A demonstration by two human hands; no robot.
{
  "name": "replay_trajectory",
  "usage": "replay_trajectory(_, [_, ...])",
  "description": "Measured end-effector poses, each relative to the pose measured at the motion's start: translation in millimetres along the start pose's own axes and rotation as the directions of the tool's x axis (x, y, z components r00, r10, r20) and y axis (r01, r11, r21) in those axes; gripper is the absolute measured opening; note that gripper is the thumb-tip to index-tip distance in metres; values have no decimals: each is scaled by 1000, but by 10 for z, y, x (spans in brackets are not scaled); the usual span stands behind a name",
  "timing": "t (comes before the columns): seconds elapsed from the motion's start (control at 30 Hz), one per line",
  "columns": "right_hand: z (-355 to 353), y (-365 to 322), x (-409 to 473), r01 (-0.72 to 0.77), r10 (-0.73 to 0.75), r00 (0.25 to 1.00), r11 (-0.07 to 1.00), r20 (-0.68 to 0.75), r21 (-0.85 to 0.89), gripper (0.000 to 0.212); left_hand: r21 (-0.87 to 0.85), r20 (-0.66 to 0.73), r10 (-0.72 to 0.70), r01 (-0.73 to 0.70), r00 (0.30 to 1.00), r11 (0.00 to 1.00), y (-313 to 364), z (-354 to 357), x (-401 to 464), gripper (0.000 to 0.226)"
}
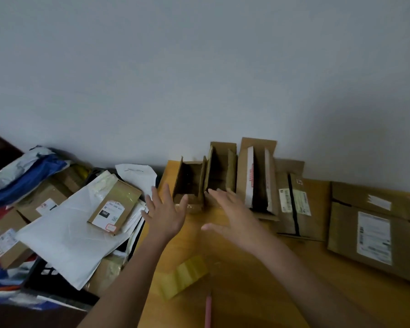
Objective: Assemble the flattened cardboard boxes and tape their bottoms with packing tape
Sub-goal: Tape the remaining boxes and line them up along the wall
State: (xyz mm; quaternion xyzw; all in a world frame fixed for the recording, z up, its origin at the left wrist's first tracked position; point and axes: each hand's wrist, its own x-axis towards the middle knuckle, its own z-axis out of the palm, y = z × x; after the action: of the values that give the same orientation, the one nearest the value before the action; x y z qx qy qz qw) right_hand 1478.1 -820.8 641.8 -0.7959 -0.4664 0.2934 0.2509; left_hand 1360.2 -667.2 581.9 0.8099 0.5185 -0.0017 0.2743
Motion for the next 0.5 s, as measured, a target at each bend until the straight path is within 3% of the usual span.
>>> replay_trajectory(0.13, [-251, 308, -327, 6, -14, 986, 999, -166, -47, 94, -16, -165, 158, -163, 974, 986, 396, -8, -328, 71])
replay_trajectory(0.23, [-498, 722, -647, -95, 91, 954, 996, -286, 0, 104, 9, -243, 299, -306, 923, 952, 768, 88, -610, 74])
replay_trajectory(0.37, [-861, 1654, -1184, -271, 259, 914, 963, -311, 7, 103, 51, -279, 430, -433, 859, 900, 1395, 535, -1156, 69])
replay_trajectory(0.5, [-961, 2791, -1627, -556, 547, 761, 827, -350, 83, 90, 105, -259, 533, -525, 805, 844, 1915, 1141, -1618, 56])
